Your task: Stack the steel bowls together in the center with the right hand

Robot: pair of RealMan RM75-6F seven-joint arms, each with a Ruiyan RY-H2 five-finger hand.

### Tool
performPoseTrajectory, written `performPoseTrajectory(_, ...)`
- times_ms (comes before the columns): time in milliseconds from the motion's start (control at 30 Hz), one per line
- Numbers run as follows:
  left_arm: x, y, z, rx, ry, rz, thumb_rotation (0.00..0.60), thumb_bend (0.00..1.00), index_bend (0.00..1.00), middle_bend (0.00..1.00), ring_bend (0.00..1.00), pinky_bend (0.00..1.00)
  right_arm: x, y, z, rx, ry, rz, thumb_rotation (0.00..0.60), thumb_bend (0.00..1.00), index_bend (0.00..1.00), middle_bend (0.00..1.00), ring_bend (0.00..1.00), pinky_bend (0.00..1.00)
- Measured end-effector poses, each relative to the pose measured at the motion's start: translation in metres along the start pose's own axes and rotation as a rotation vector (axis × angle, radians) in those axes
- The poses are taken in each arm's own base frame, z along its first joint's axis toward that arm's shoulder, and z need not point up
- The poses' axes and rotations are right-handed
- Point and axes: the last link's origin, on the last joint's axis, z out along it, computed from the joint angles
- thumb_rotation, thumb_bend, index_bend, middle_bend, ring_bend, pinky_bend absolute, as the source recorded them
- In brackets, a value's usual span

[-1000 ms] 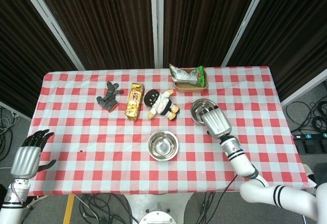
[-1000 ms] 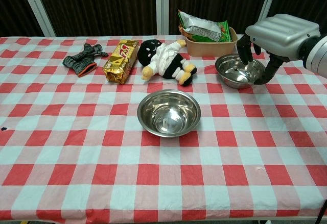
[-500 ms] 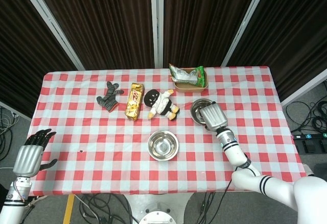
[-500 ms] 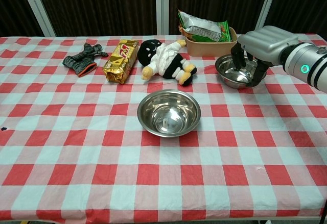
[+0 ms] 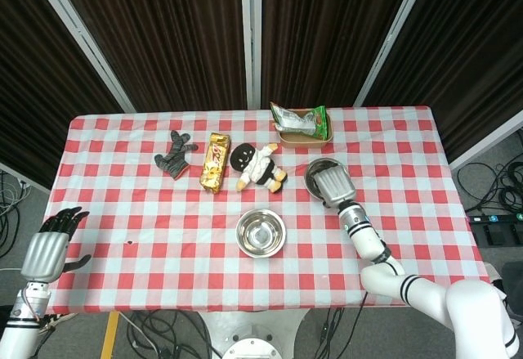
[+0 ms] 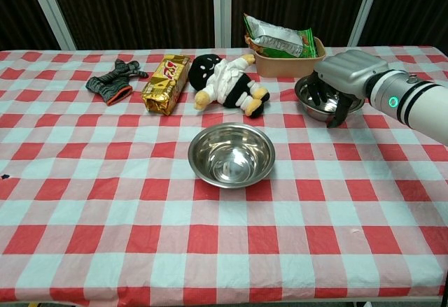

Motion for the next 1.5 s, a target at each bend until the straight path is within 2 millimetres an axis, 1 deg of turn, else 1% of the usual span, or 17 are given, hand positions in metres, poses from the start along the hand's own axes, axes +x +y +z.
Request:
performPoseTrajectory(200, -0.001, -0.002, 0.001, 0.004, -0.008, 0.0, 0.6, 0.14, 0.23, 0.25, 0.15, 0.22, -0.006, -0.005, 0.005, 0.001, -0.013, 0.002, 0.6, 0.06, 0.52, 0.49, 0.42, 0.42)
performPoseTrajectory(333, -0.002, -0.003, 0.001, 0.007, -0.012, -0.005, 0.6, 0.14, 0.23, 0.24, 0.15, 0.22, -0.008, -0.008, 0.007, -0.002, -0.017, 0.007, 0.6, 0.11, 0.57, 0.51, 0.42, 0.43)
performPoseTrajectory(467, -0.002, -0.003, 0.001, 0.006, -0.013, -0.009, 0.6, 0.14, 0.23, 0.25, 0.15, 0.22, -0.009, -0.009, 0.009, -0.006, -0.02, 0.013, 0.6, 0.15, 0.6, 0.53, 0.43, 0.43)
performPoseTrajectory(700, -0.001, -0.001, 0.005, -0.001, -0.013, -0.018, 0.6, 0.14, 0.23, 0.25, 0.15, 0.22, -0.008, -0.007, 0.009, -0.013, -0.011, 0.012, 0.6, 0.2, 0.68, 0.59, 0.47, 0.47)
performPoseTrajectory(867, -0.002, 0.001, 0.006, -0.006, -0.015, -0.018, 0.6, 0.14, 0.23, 0.25, 0.15, 0.22, -0.012, -0.004, 0.009, -0.029, -0.029, 0.007, 0.6, 0.22, 0.69, 0.6, 0.48, 0.48)
performPoseTrajectory(1000, -0.002, 0.001, 0.007, -0.006, -0.018, -0.015, 0.6, 0.13, 0.23, 0.25, 0.15, 0.22, -0.013, -0.005, 0.01, -0.028, -0.035, 0.011, 0.6, 0.23, 0.69, 0.6, 0.49, 0.5)
performPoseTrajectory(1267, -0.002, 0.002, 0.008, -0.009, -0.018, -0.019, 0.6, 0.13, 0.23, 0.25, 0.15, 0.22, -0.011, -0.007, 0.009, -0.025, -0.018, 0.015, 0.6, 0.27, 0.73, 0.63, 0.52, 0.54)
performPoseTrajectory(1500, -0.002, 0.002, 0.008, -0.007, -0.018, -0.025, 0.6, 0.13, 0.23, 0.25, 0.15, 0.22, -0.002, -0.007, 0.007, -0.023, 0.032, 0.019, 0.6, 0.28, 0.75, 0.65, 0.54, 0.55)
